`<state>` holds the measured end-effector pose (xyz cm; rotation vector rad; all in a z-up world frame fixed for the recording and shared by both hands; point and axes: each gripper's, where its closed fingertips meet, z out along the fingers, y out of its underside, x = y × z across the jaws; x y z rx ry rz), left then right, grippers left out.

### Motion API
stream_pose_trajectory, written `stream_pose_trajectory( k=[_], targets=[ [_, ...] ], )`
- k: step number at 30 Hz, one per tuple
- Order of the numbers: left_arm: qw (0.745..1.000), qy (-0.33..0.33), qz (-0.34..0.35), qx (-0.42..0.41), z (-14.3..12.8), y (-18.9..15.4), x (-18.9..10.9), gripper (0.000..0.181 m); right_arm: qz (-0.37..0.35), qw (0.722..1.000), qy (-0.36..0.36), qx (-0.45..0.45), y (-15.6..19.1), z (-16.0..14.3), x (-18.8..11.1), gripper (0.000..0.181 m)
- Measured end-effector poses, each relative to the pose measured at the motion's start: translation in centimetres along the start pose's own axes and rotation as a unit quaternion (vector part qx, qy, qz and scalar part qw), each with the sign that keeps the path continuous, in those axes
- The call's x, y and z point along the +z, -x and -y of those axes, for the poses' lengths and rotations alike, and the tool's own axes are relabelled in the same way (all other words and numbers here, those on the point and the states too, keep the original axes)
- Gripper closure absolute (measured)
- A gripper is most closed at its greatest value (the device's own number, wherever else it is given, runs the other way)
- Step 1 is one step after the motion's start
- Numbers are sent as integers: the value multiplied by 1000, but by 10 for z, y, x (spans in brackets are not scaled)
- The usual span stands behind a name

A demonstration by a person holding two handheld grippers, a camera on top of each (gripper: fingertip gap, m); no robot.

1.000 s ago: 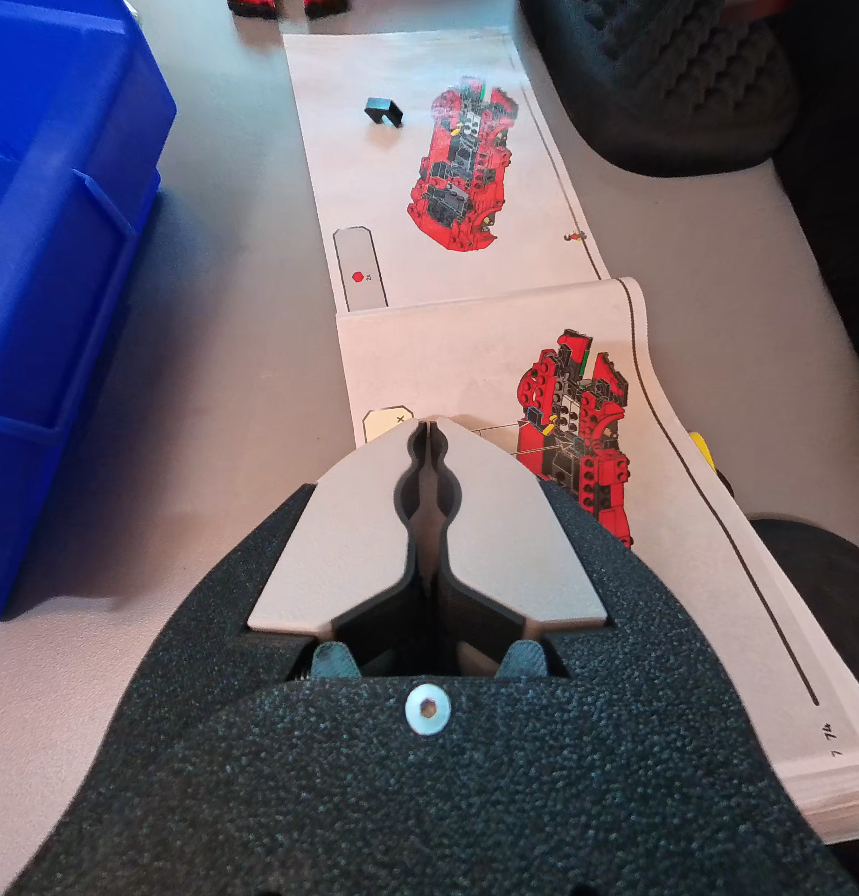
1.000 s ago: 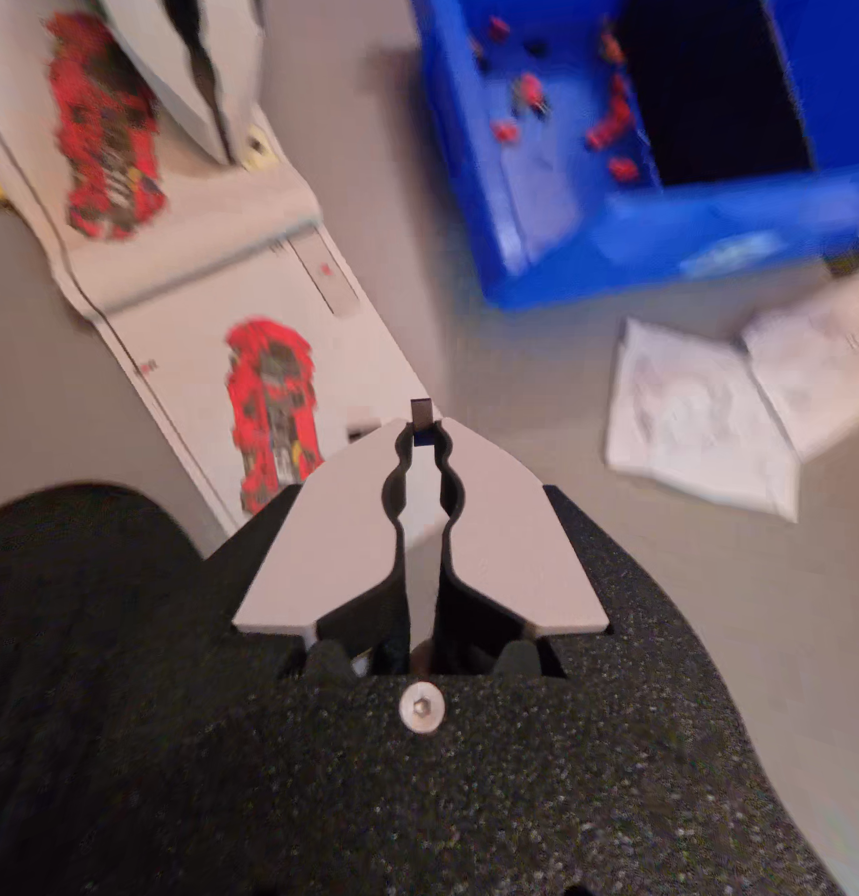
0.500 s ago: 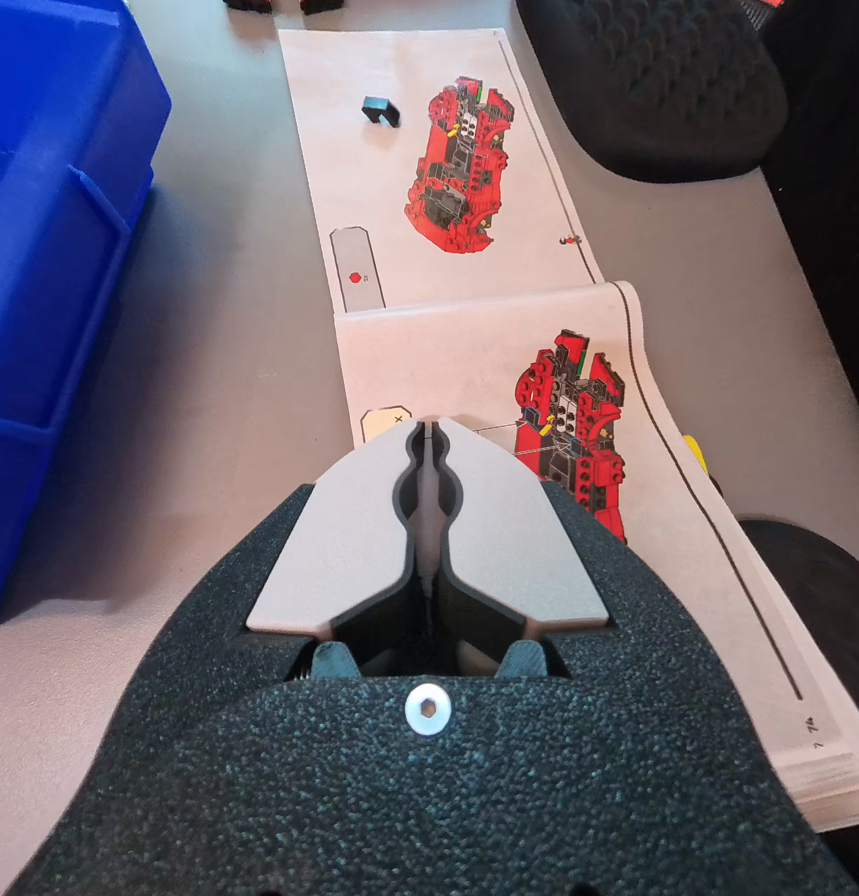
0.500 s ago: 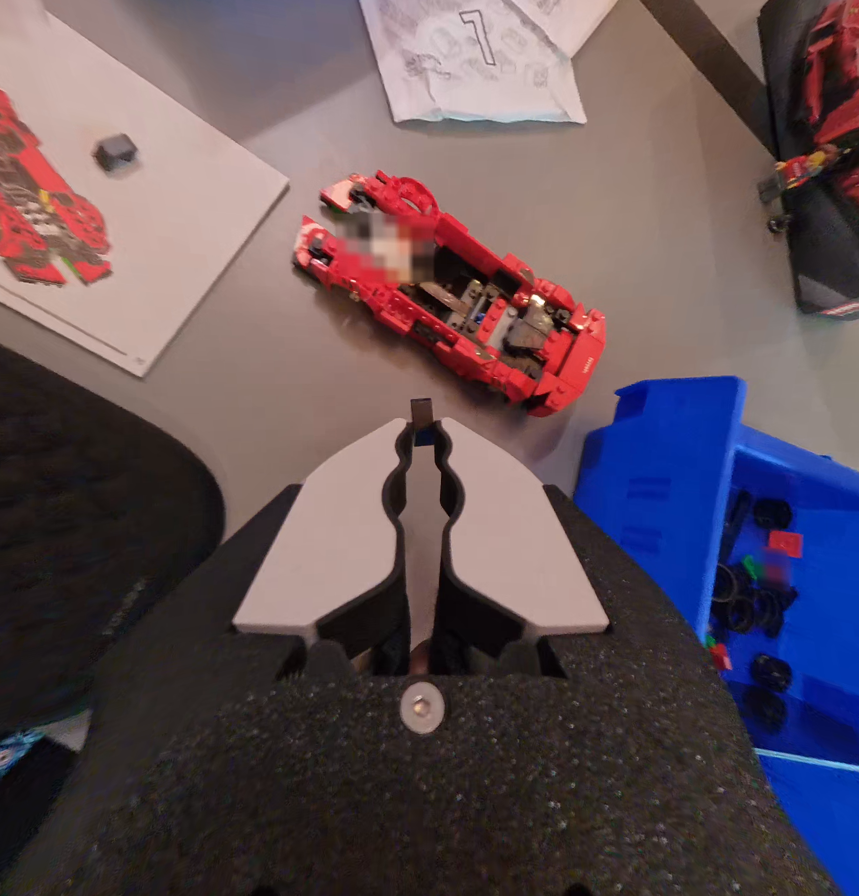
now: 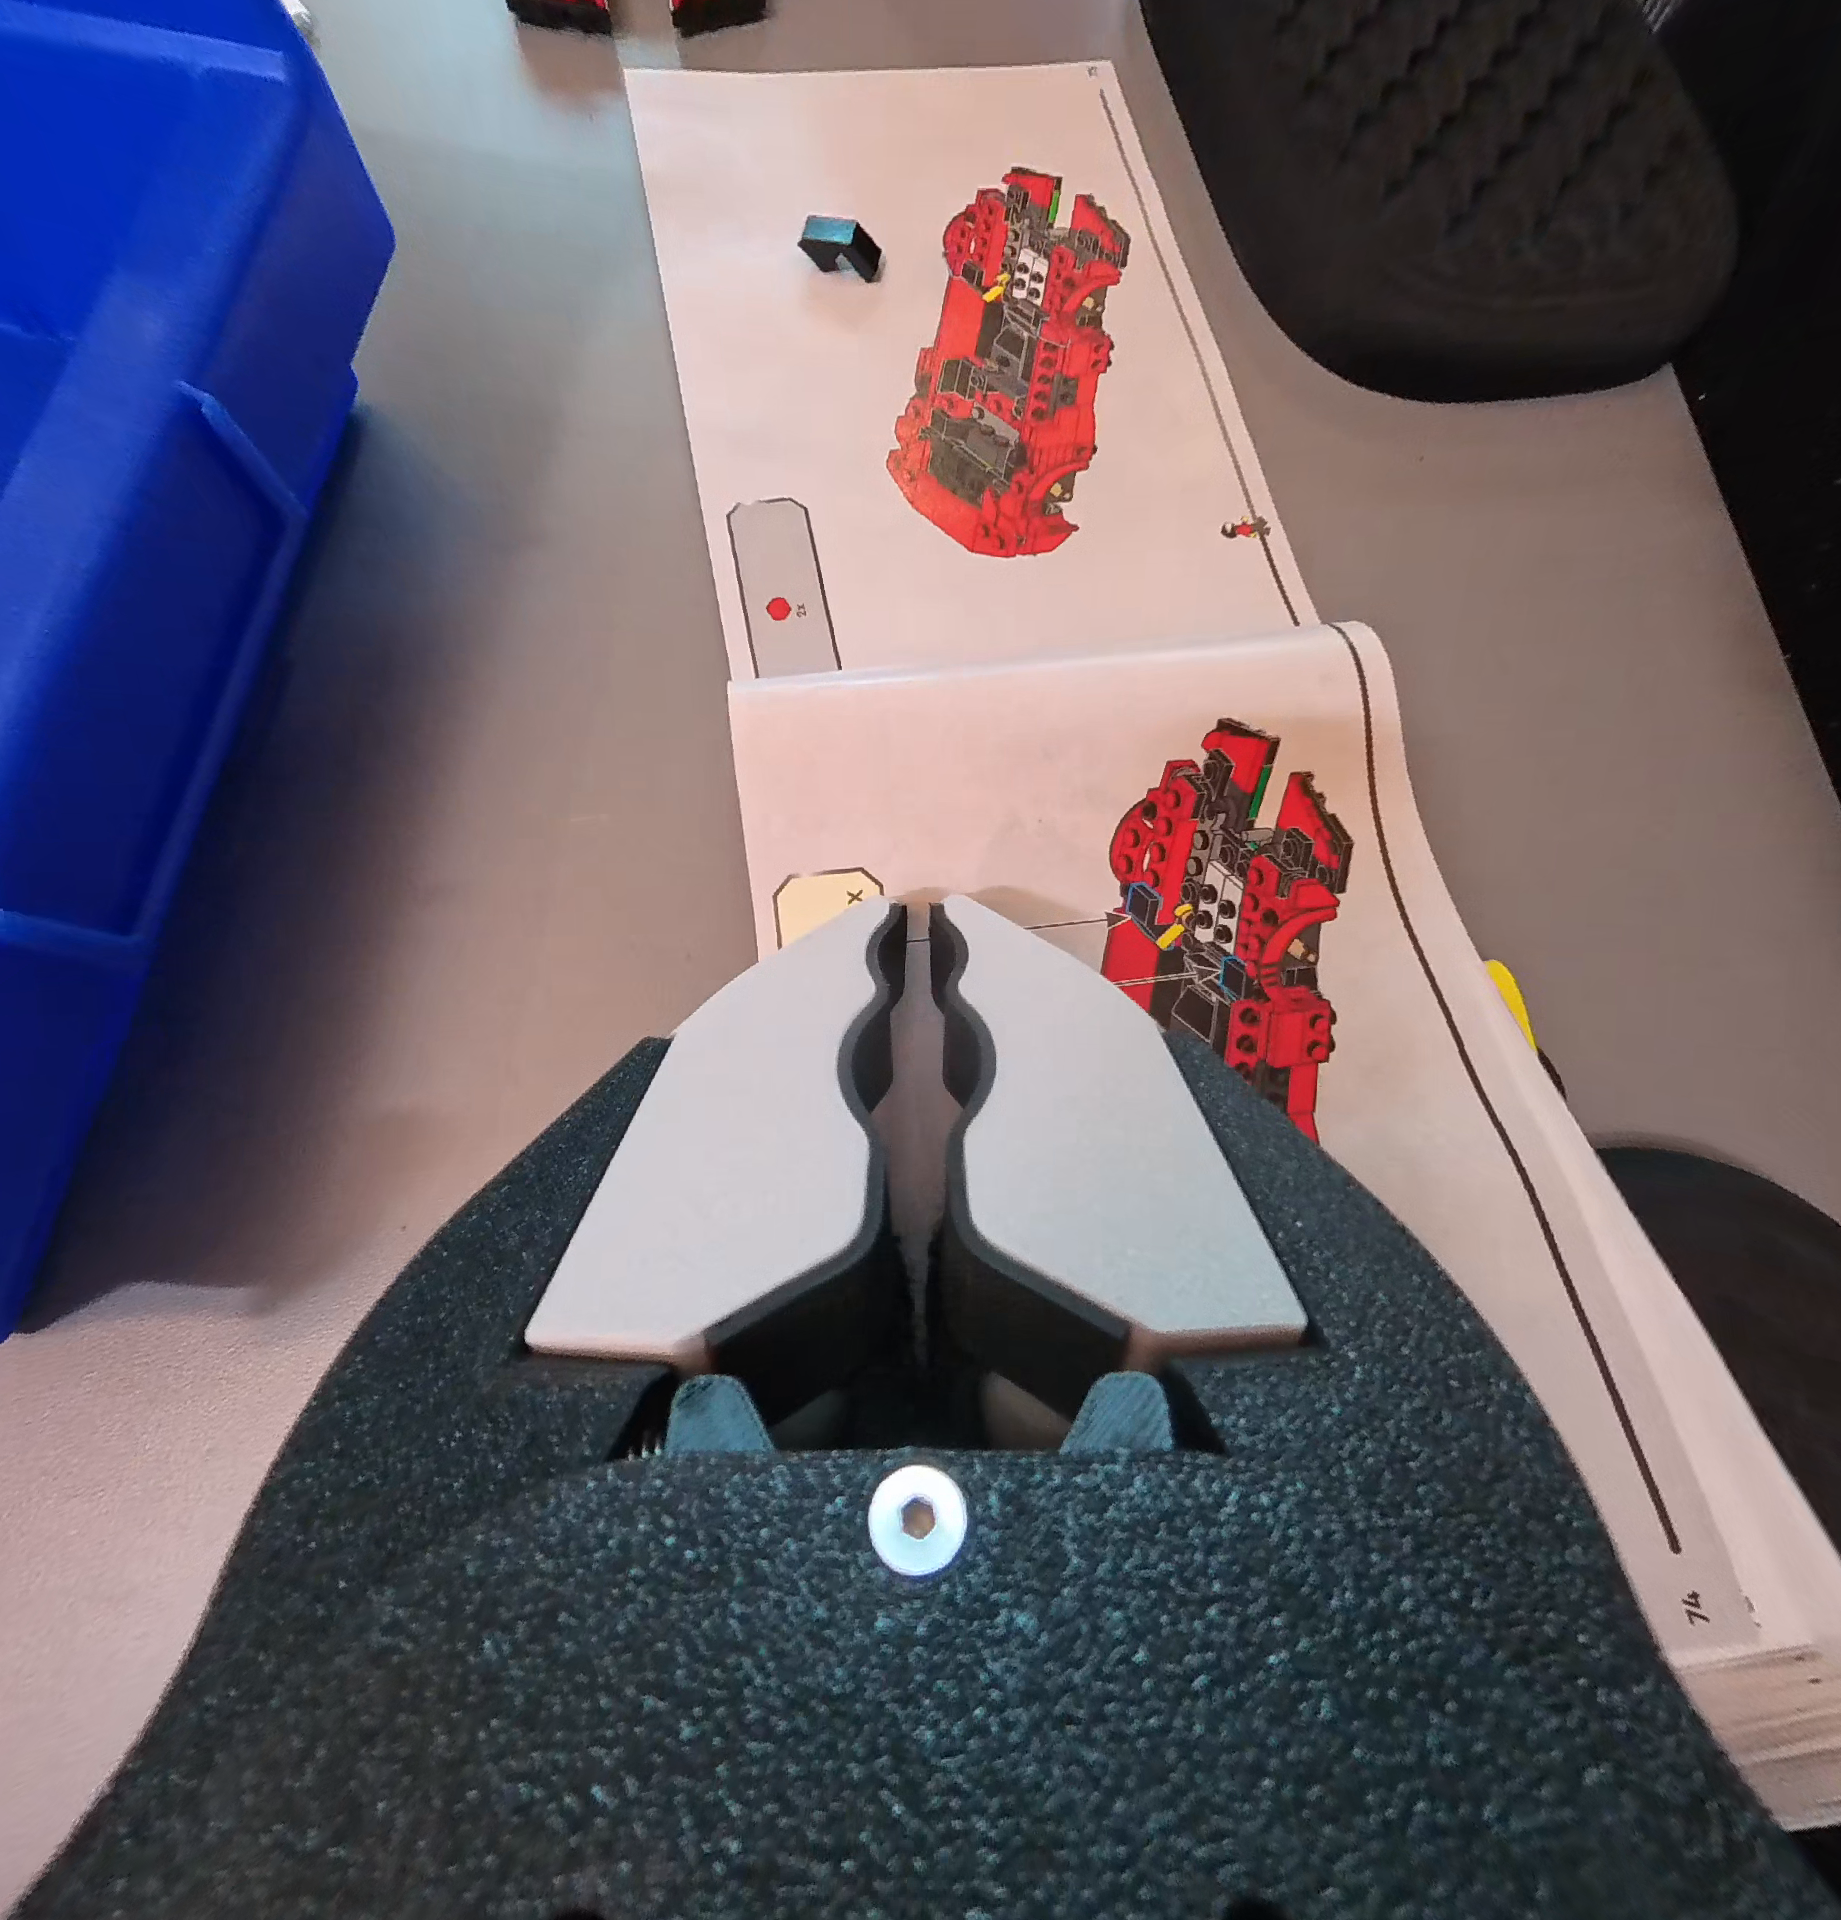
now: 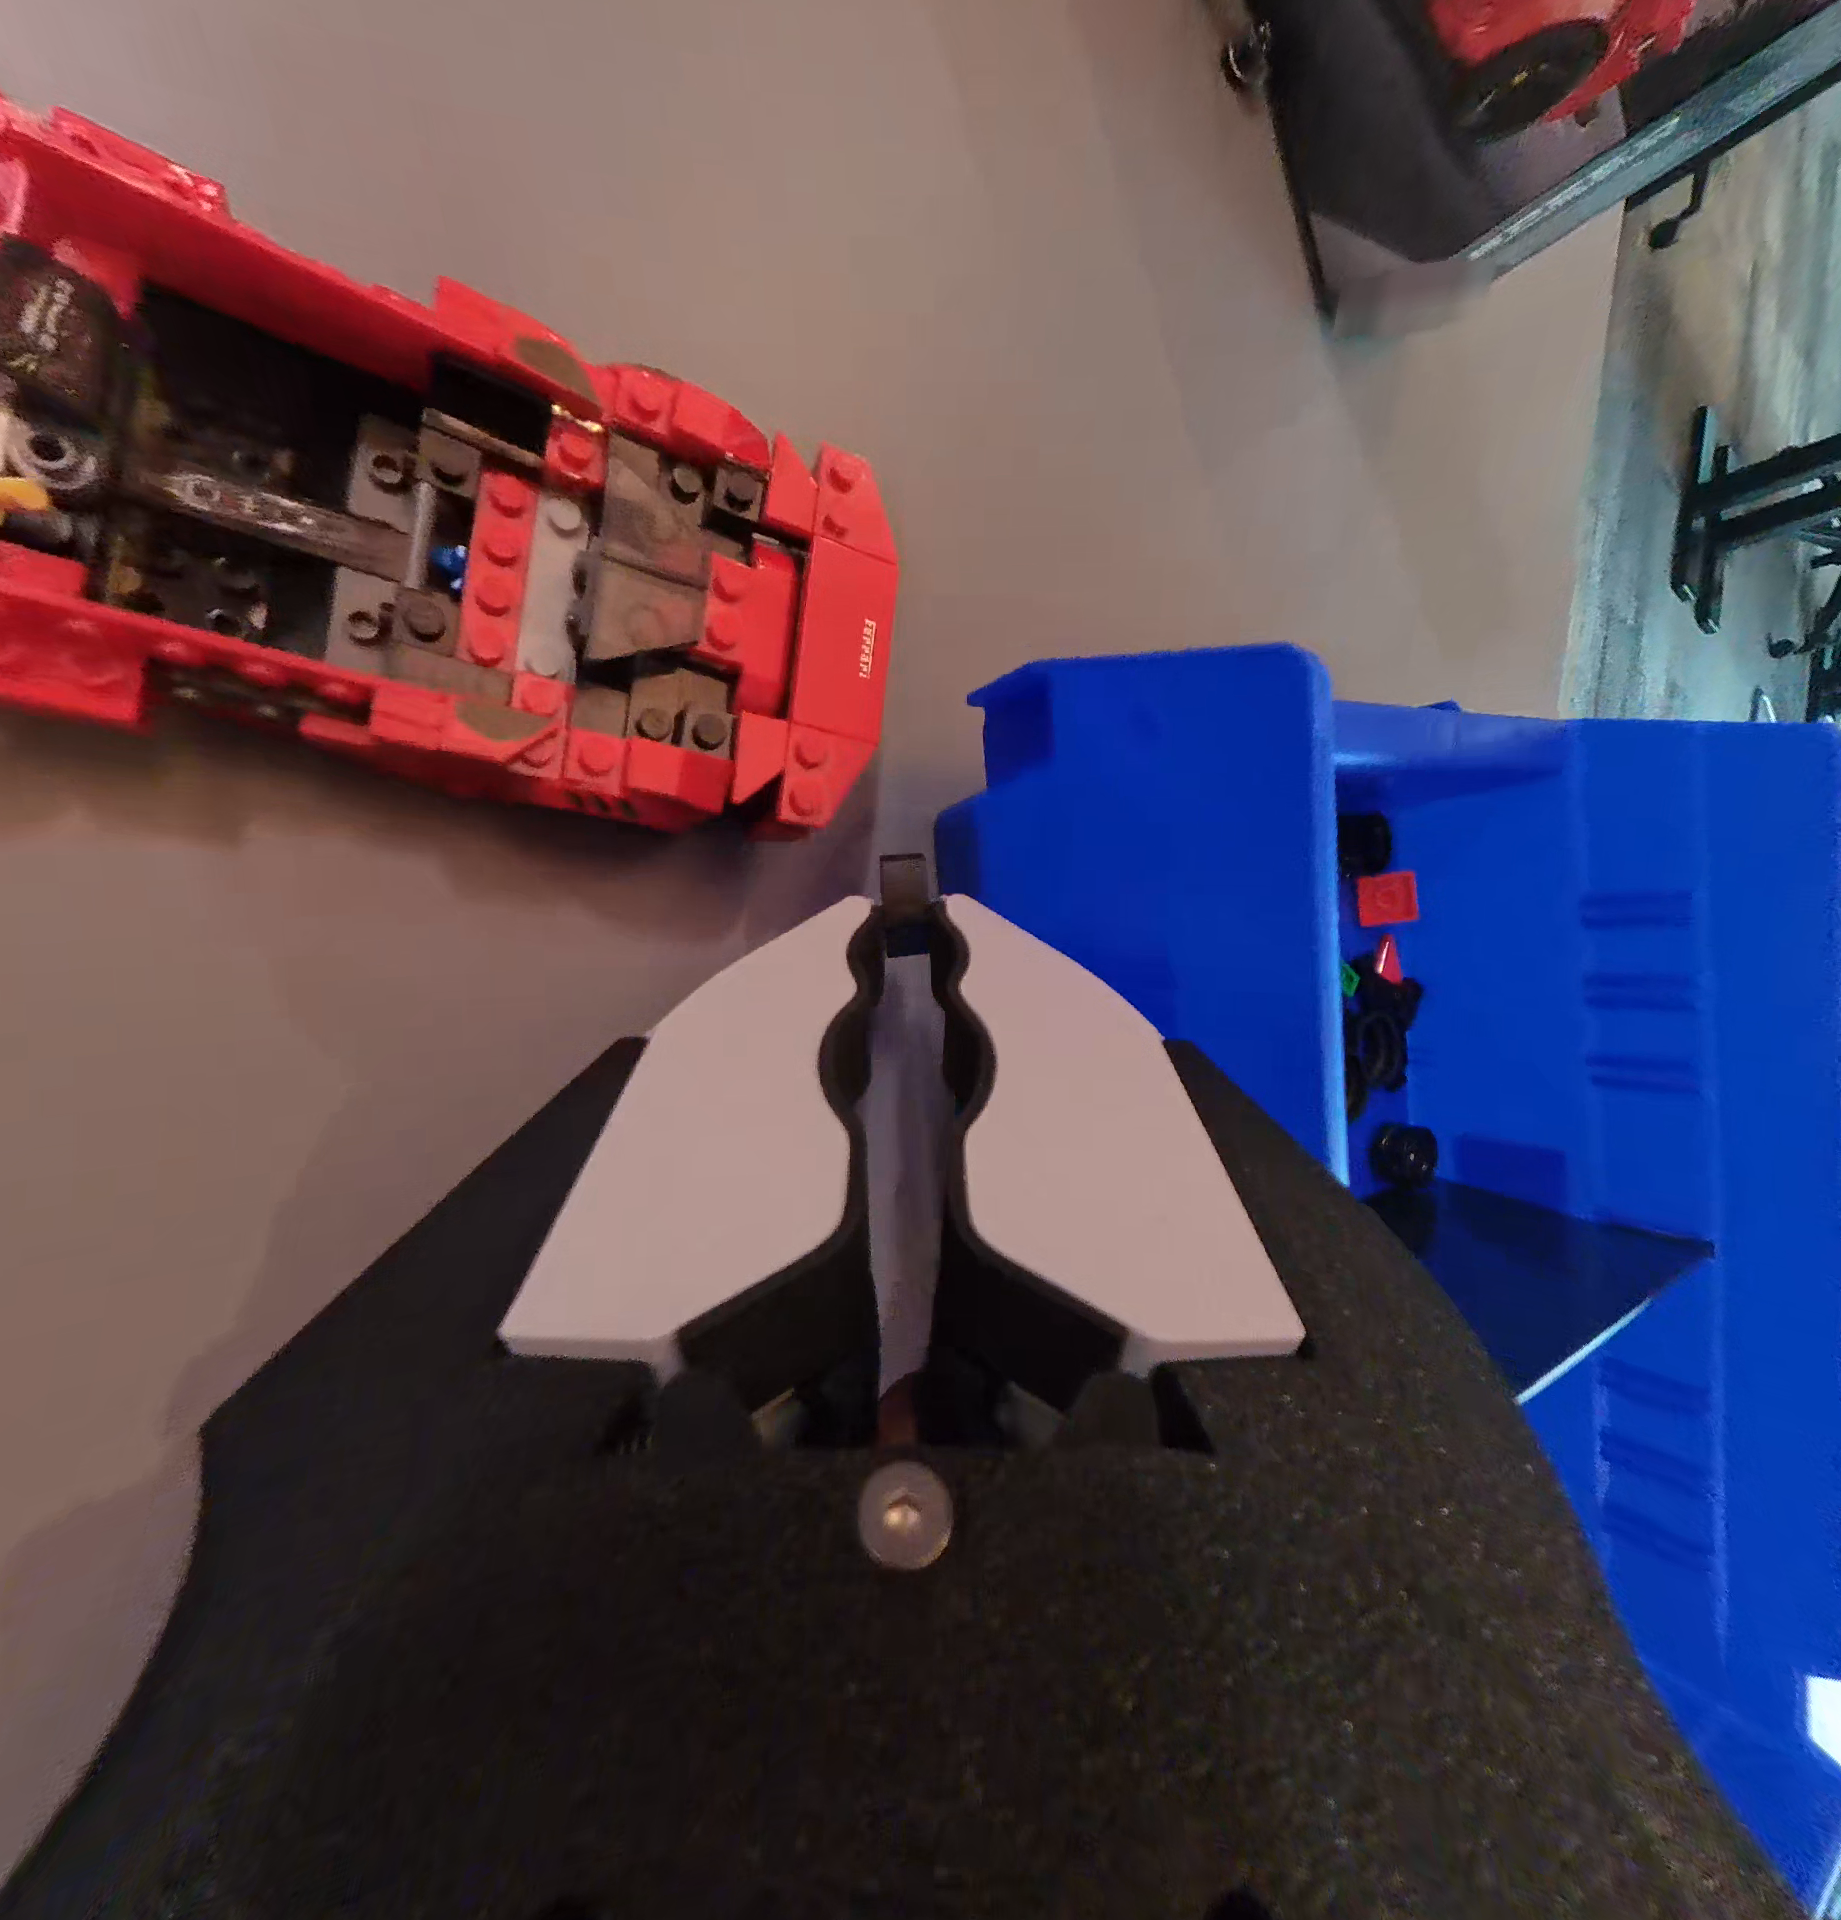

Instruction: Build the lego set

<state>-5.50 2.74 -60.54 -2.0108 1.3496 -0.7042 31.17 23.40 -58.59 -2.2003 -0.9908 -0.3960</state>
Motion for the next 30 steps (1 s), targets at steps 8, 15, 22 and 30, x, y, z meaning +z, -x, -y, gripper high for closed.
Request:
stream_pose_trajectory(
  k=[8,15,22,30],
  targets=[
    [1000,-5,-2,-7,-1,0,0,177,37,999,8,4,12,2,21,173],
    [1000,-9,-5,-5,-2,-1,0,177,70,997,-1,19,21,5,24,173],
    [1000,-10,-8,-5,-2,-2,-1,177,84,996,1,12,30,7,19,173],
    [1000,-9,-6,-3,-2,-2,-1,176,108,994,-6,4,42,7,9,173]
  ],
)
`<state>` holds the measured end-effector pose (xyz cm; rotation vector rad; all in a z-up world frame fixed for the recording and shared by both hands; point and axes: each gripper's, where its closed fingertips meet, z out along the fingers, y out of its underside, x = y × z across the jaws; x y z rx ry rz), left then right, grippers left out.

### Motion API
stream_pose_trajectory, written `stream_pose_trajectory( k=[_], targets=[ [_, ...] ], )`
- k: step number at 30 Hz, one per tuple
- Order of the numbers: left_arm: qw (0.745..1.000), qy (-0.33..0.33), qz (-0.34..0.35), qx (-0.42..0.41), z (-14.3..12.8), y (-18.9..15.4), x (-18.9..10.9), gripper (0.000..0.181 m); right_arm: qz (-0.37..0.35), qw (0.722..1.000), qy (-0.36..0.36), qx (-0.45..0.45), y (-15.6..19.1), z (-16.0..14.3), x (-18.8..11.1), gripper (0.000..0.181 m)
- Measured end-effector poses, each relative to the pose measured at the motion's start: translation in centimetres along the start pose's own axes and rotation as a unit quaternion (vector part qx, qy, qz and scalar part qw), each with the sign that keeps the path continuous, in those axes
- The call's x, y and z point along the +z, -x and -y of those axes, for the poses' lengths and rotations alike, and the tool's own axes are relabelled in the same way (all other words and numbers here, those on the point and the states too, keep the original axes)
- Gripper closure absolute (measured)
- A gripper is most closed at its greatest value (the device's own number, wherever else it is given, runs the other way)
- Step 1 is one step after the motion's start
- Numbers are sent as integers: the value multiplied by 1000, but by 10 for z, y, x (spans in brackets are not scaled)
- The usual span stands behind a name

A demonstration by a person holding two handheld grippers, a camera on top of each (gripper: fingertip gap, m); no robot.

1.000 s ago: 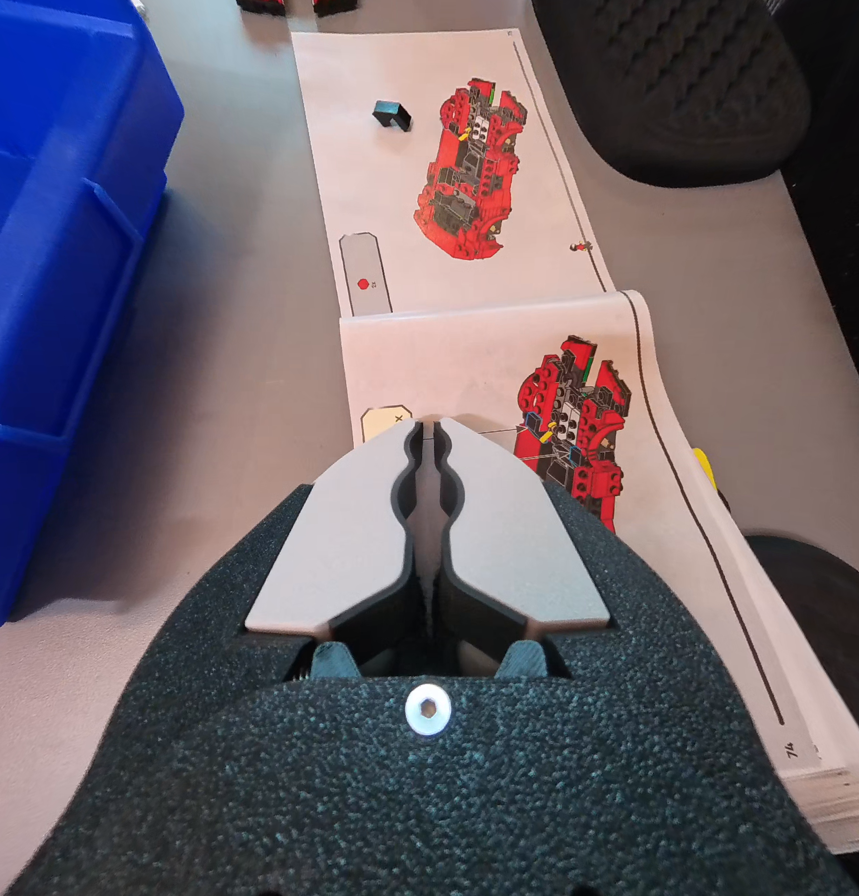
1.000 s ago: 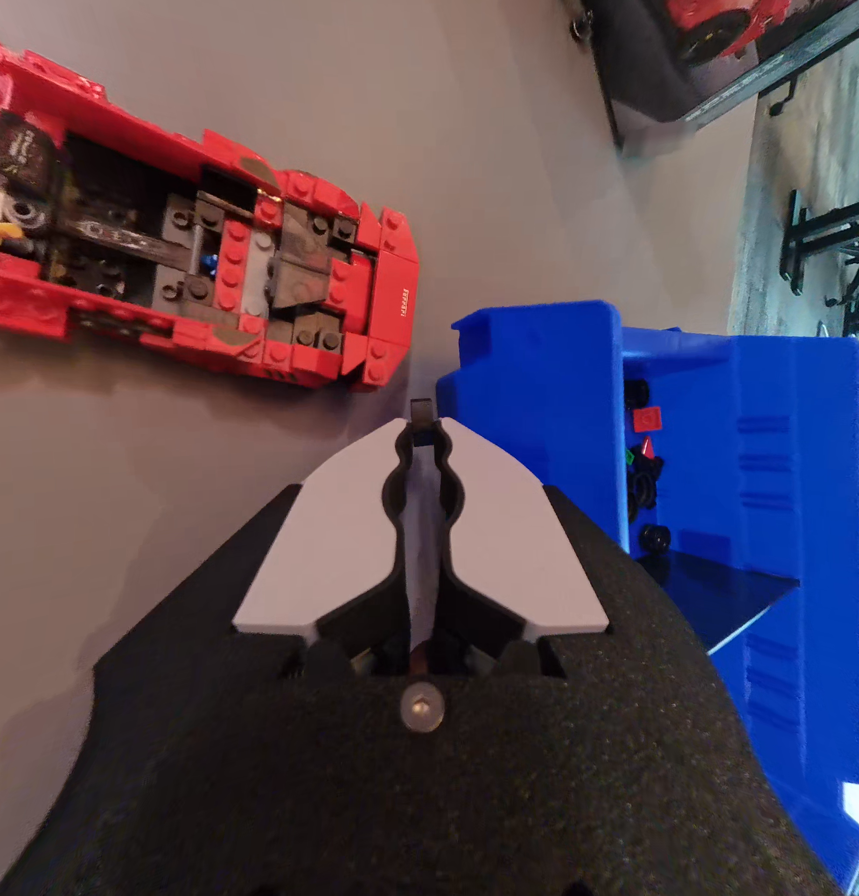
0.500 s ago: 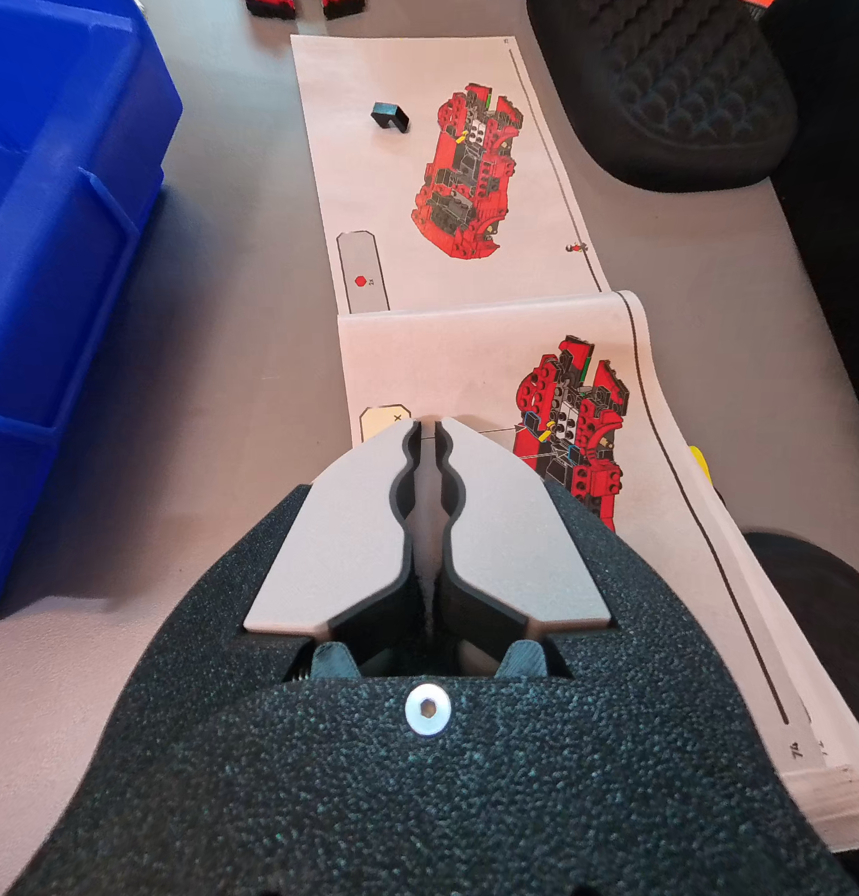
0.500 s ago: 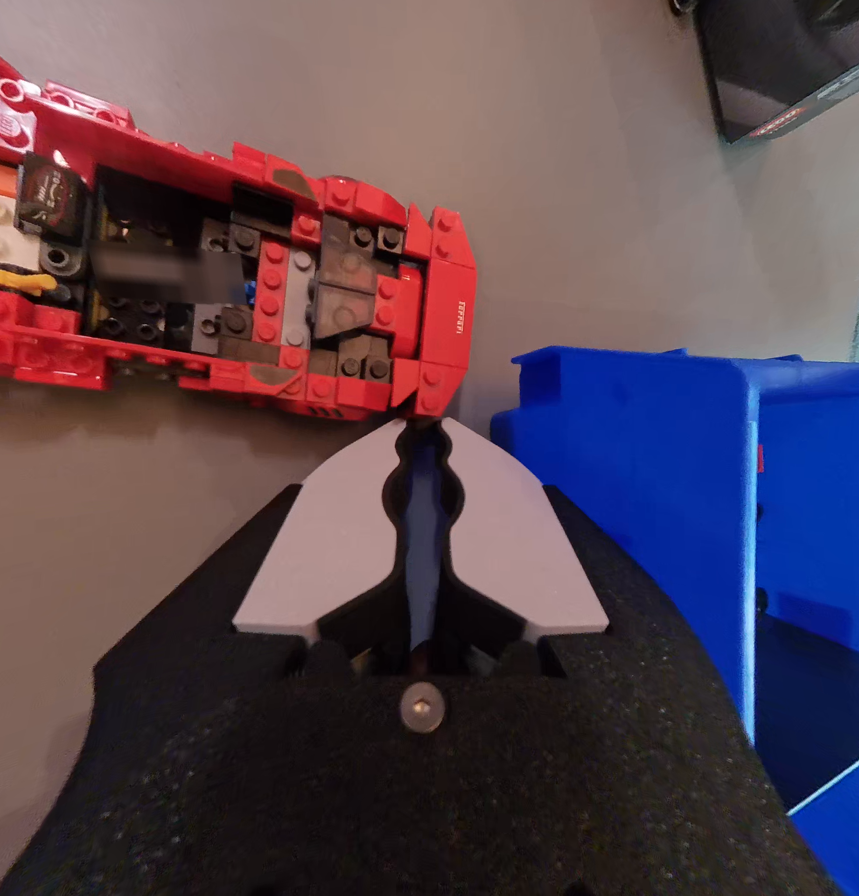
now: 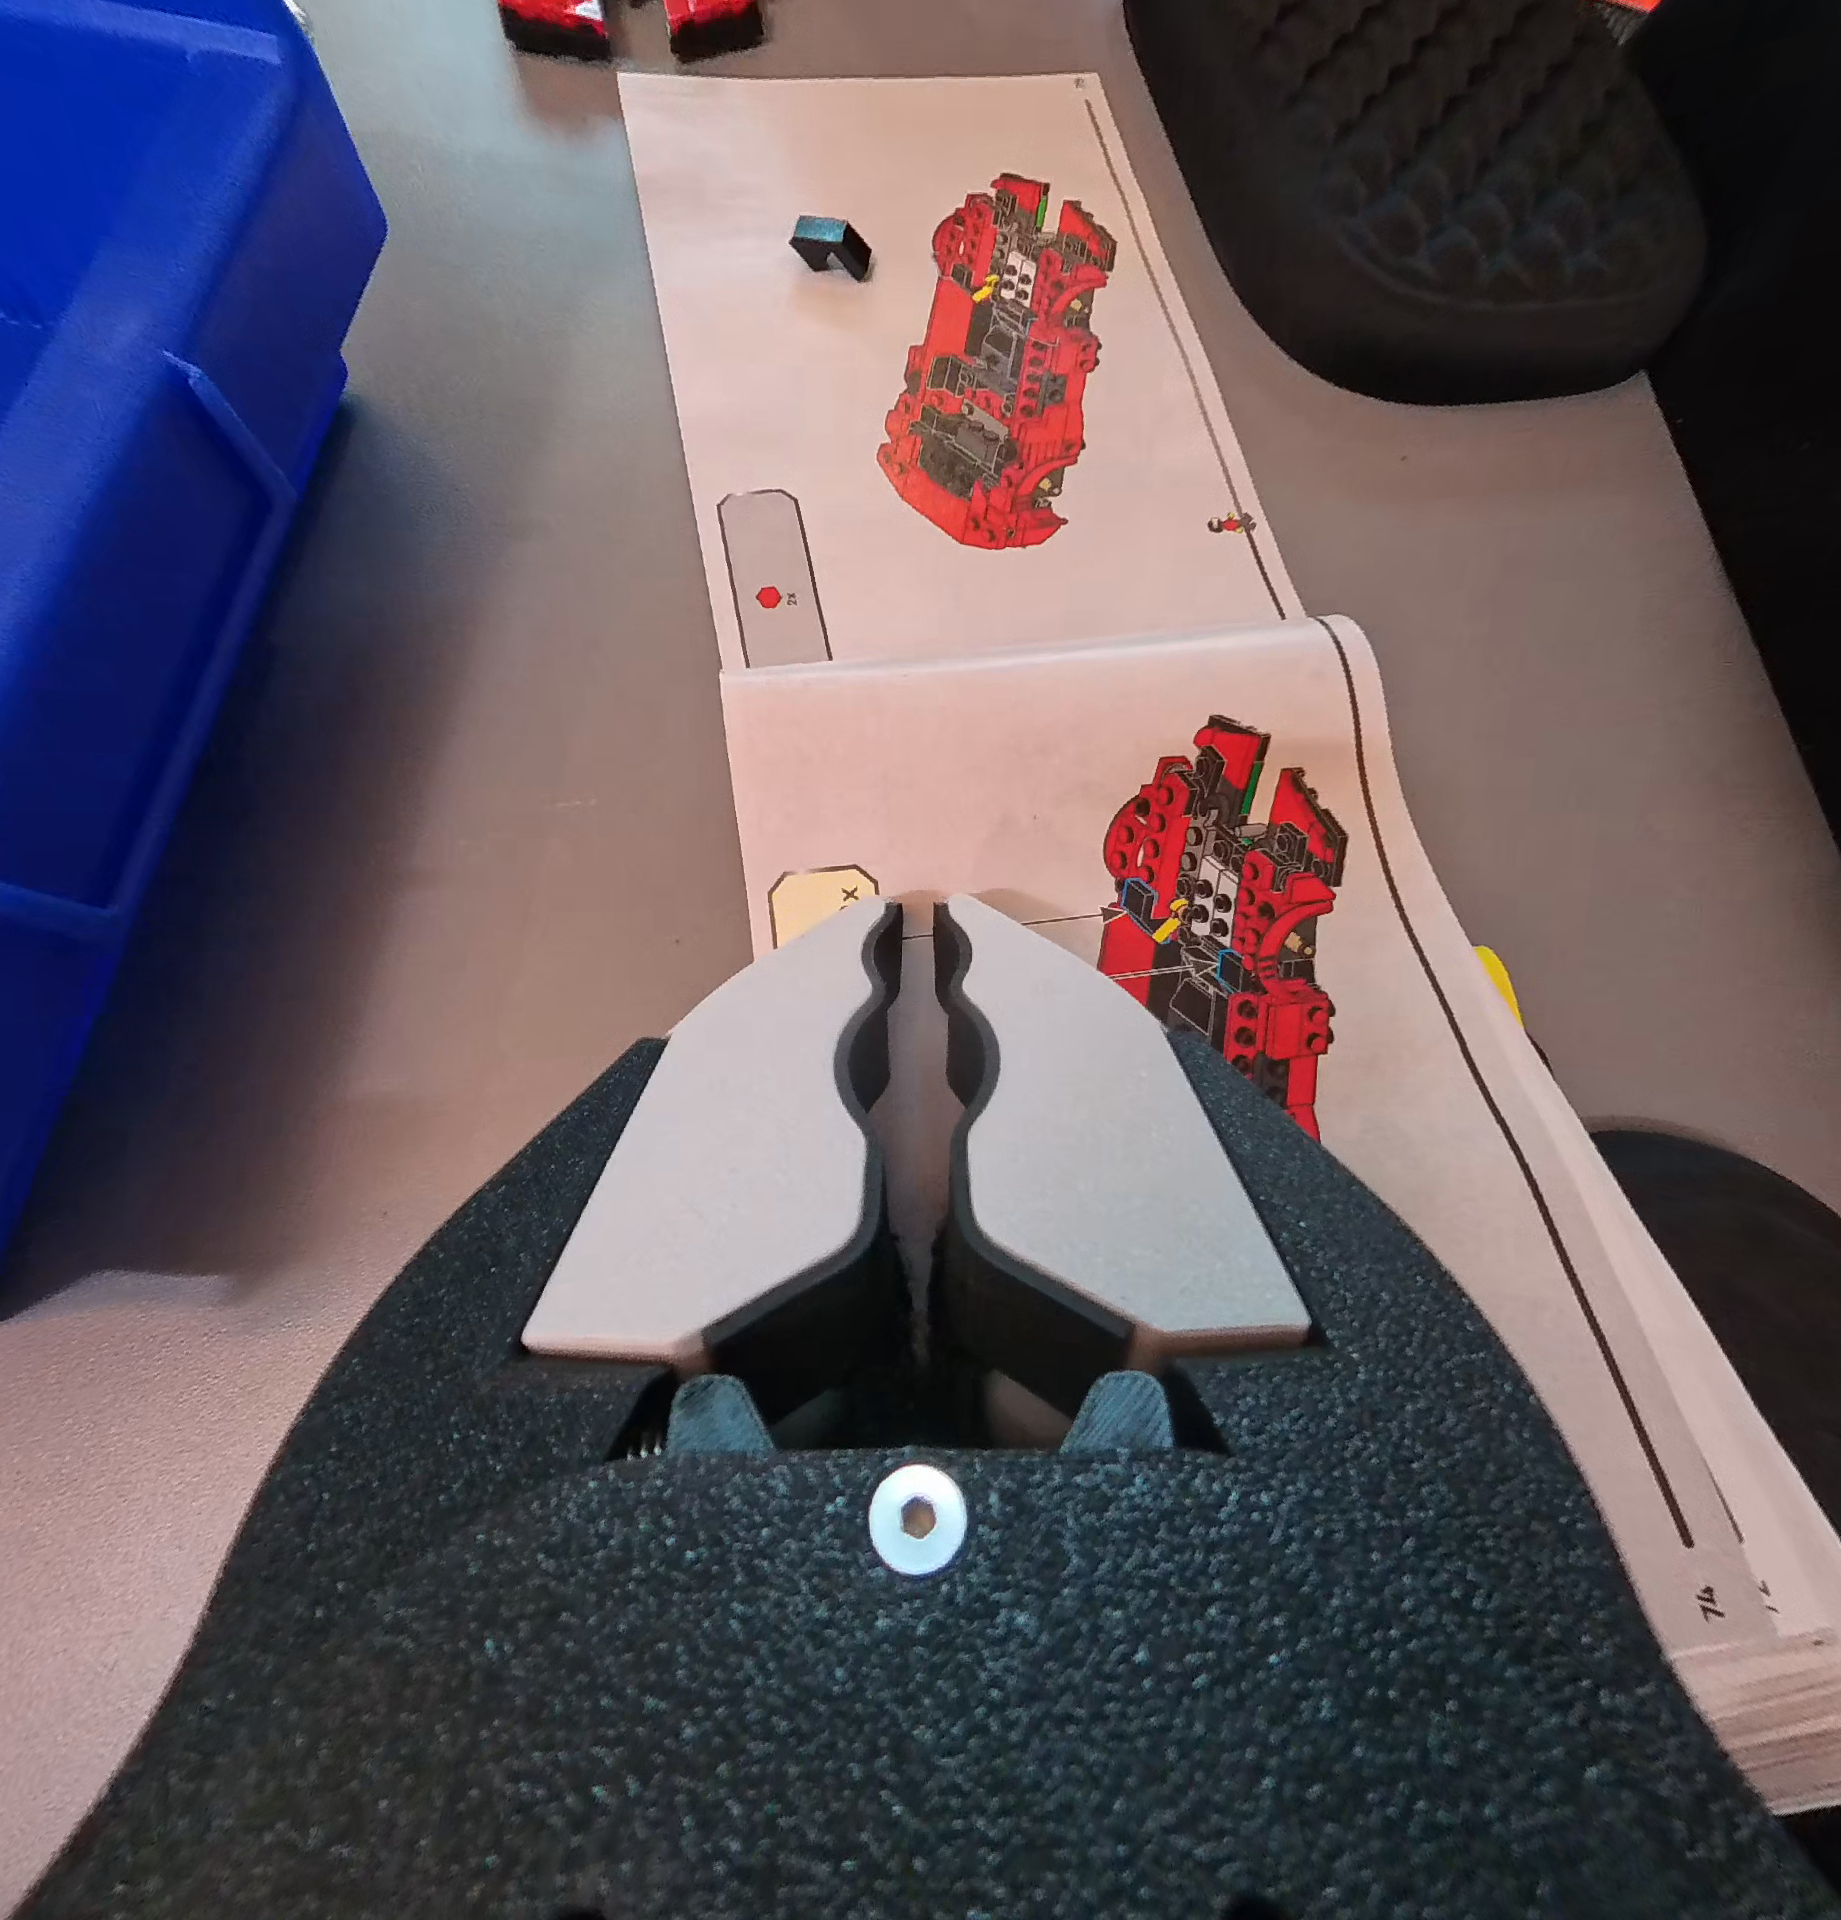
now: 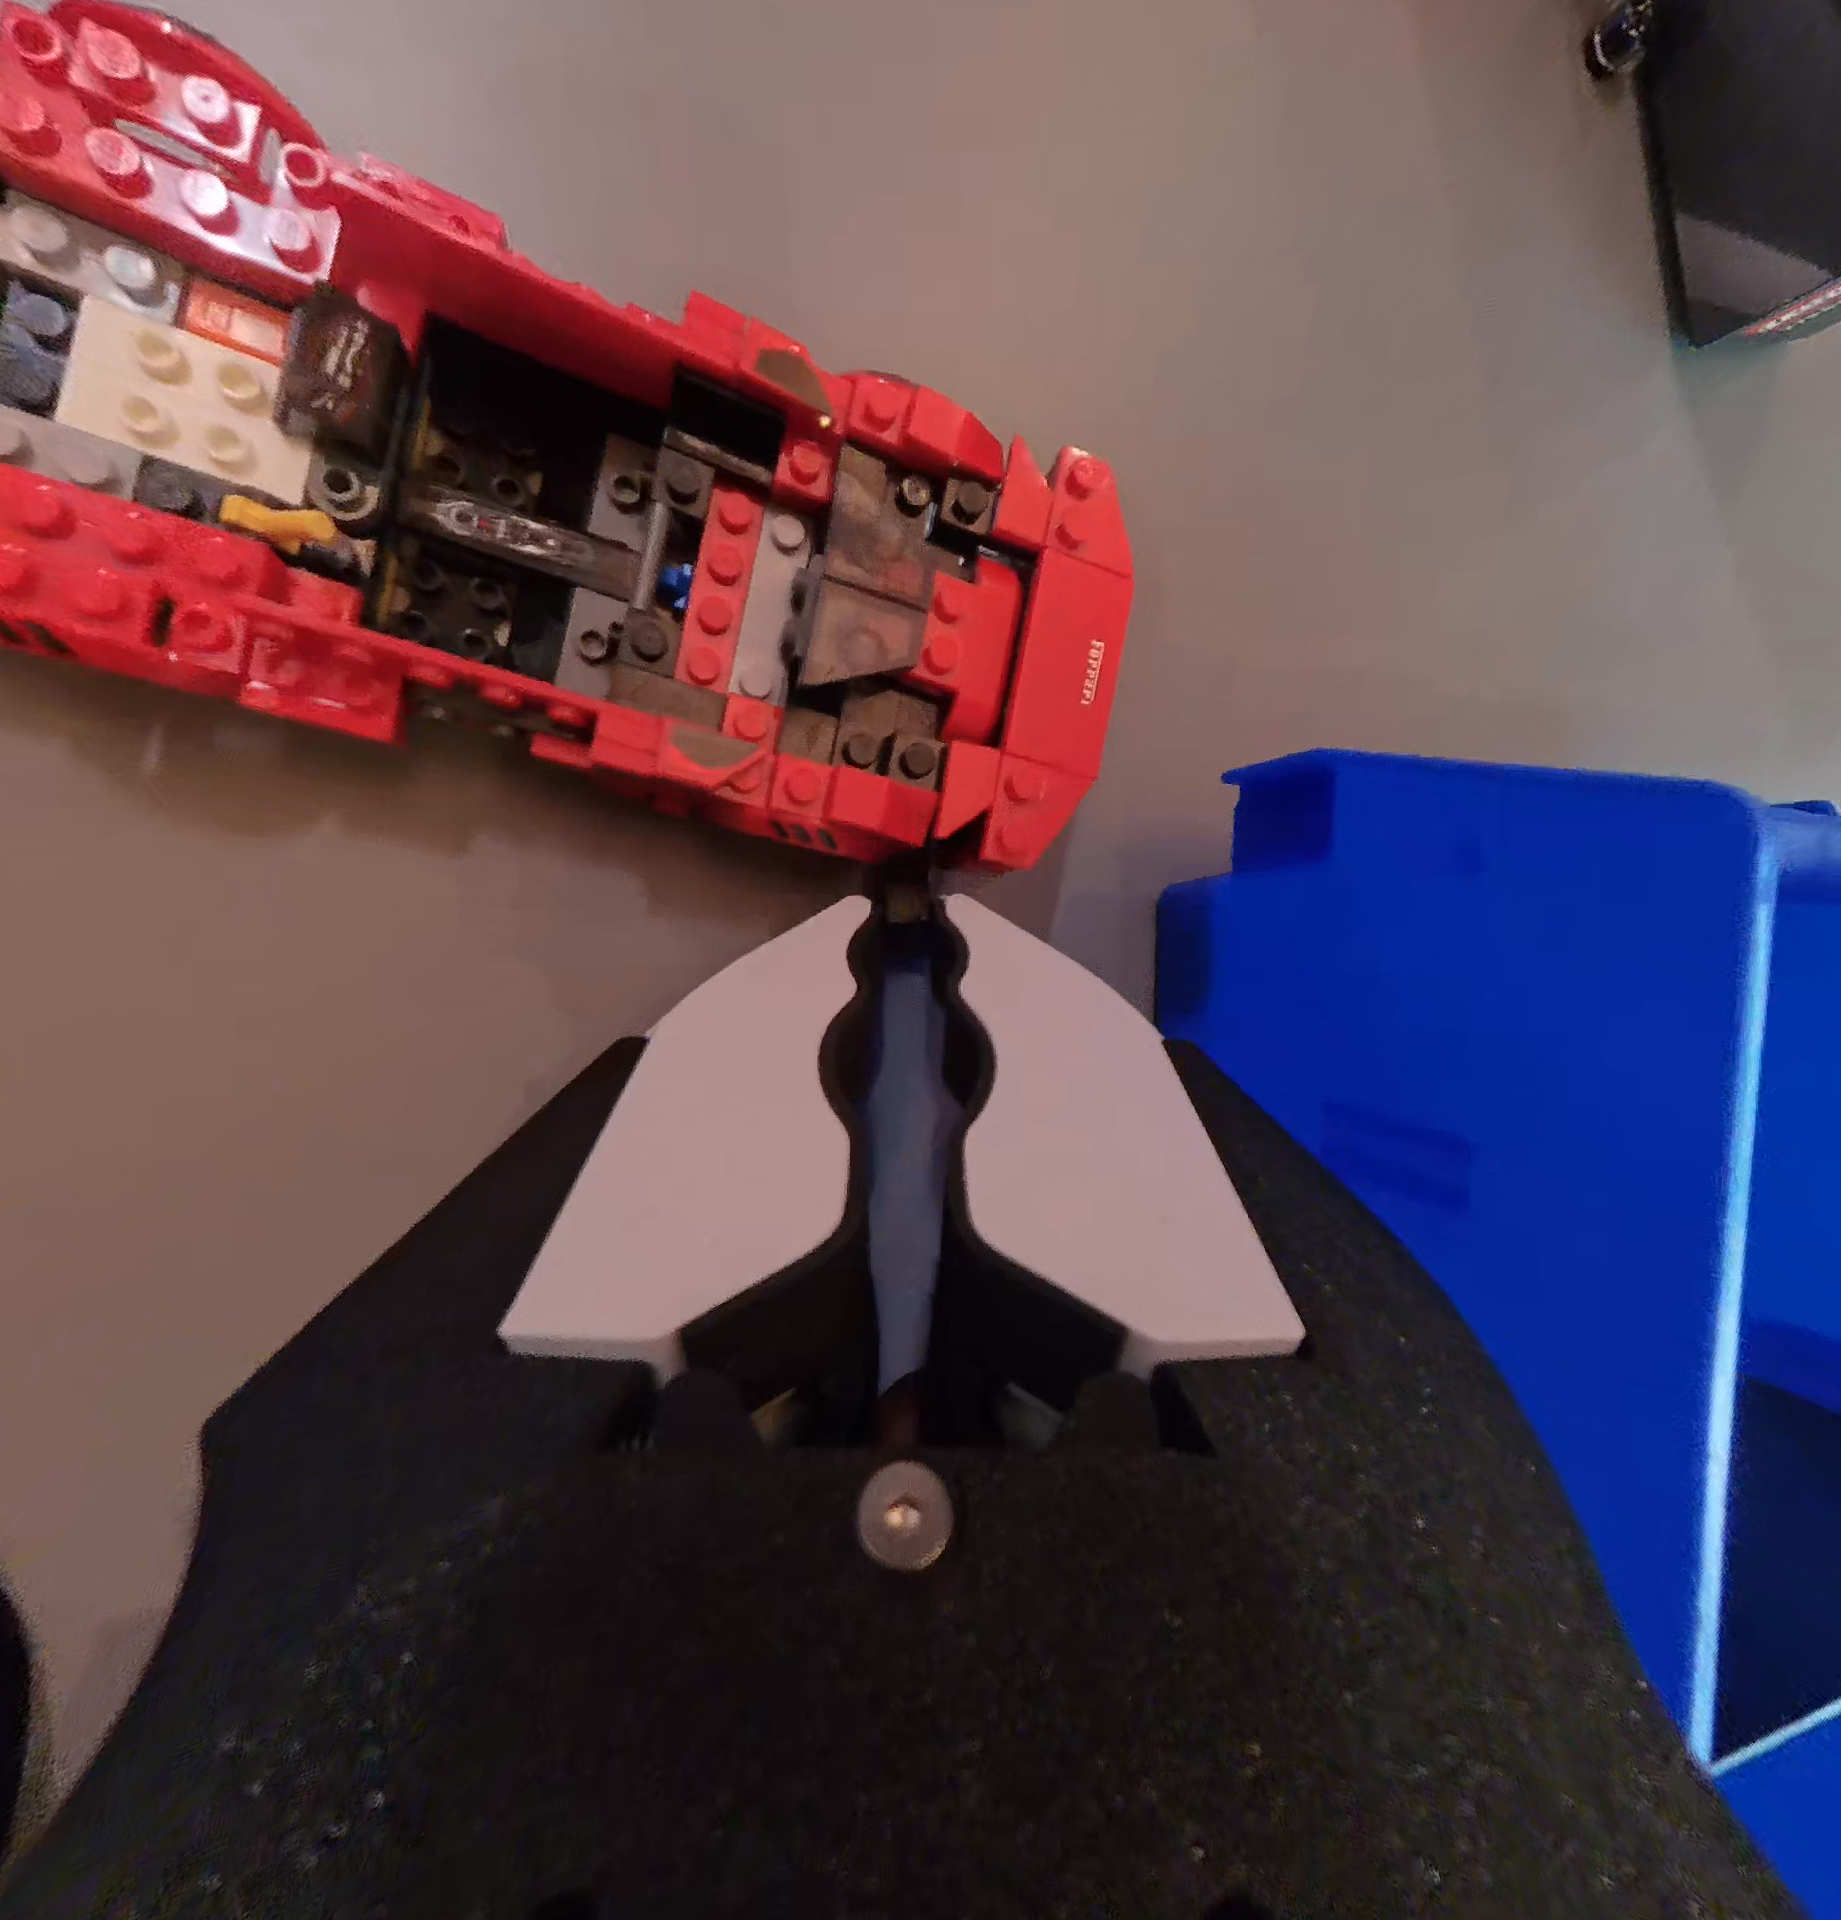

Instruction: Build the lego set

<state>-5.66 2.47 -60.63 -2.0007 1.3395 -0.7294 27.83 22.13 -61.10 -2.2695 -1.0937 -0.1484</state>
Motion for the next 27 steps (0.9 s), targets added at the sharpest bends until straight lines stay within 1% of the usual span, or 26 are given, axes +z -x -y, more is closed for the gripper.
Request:
stream_pose_trajectory(
  k=[2,6,12,15,18,22,27],
  targets=[
    [1000,1,-1,0,0,0,0,176,-7,1000,-1,2,-3,-4,-6,173],
    [1000,7,1,6,1,0,0,176,-38,999,-19,34,-25,-11,-12,173],
    [999,30,21,24,3,1,0,176,-8,998,-38,54,-21,-6,7,173],
    [998,40,36,38,9,1,-3,174,15,998,-47,50,-14,1,8,173],
    [997,27,50,54,25,-1,-6,170,34,997,-49,41,-5,4,7,173],
    [994,1,71,86,54,-5,-6,162,51,996,-57,37,5,9,3,173],
    [990,-13,88,106,91,-14,5,158,59,996,-64,35,5,9,-4,173]
  ],
)
